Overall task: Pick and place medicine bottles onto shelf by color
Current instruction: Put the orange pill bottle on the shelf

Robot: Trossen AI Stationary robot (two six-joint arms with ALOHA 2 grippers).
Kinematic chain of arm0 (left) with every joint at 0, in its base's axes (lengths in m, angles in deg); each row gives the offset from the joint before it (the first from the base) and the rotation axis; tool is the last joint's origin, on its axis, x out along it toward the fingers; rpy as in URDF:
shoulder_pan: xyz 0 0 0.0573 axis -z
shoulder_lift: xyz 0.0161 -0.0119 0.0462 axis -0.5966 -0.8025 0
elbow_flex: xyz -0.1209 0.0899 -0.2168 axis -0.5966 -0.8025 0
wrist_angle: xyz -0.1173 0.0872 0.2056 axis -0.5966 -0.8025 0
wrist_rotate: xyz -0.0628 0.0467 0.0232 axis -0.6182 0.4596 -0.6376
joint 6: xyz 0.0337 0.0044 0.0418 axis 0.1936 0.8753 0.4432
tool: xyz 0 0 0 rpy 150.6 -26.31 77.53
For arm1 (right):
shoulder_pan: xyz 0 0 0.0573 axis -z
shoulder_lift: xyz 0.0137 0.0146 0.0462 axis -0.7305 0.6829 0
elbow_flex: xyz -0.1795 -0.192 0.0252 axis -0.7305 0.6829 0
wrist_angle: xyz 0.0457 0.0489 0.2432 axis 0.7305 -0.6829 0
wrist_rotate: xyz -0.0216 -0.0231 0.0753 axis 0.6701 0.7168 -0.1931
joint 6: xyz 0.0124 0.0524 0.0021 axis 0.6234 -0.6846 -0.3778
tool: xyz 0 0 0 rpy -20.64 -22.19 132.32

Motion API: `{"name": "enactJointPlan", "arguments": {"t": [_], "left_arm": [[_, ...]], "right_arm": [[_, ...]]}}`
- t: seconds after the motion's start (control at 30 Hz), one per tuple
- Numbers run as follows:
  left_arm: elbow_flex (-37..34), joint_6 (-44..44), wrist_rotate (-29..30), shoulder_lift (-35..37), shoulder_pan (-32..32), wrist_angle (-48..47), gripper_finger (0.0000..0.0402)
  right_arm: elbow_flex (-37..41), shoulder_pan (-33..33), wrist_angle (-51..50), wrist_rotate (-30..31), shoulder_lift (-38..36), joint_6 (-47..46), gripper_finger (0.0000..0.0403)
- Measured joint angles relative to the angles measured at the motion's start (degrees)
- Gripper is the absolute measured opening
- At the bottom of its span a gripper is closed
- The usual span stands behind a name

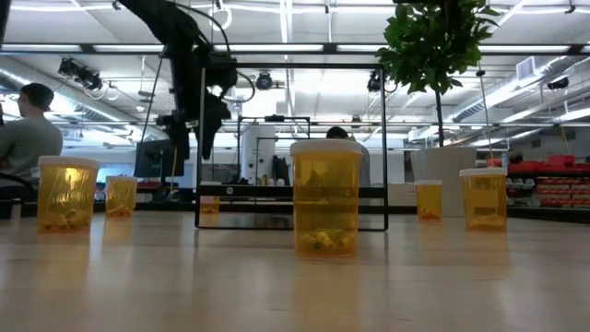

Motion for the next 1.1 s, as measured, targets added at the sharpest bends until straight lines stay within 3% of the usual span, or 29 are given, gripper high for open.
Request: {"name": "enactJointPlan", "arguments": {"t": [0.13,0.83,1.1], "left_arm": [[0.0,0.06,-2.99,-2.74,-0.18,2.93,0.0328],[-0.02,3.48,-2.45,-9.77,-0.66,8.19,0.0326],[-0.02,3.92,-2.39,-9.96,-0.65,9.77,0.0302]], "right_arm": [[0.0,0.0,0.0,0.0,0.0,-2.05,0.0016],[0.02,0.0,-1.6,-0.02,0.0,-4.97,0.0016],[0.02,0.0,-1.61,-0.02,0.0,-5.39,0.0016]]}}
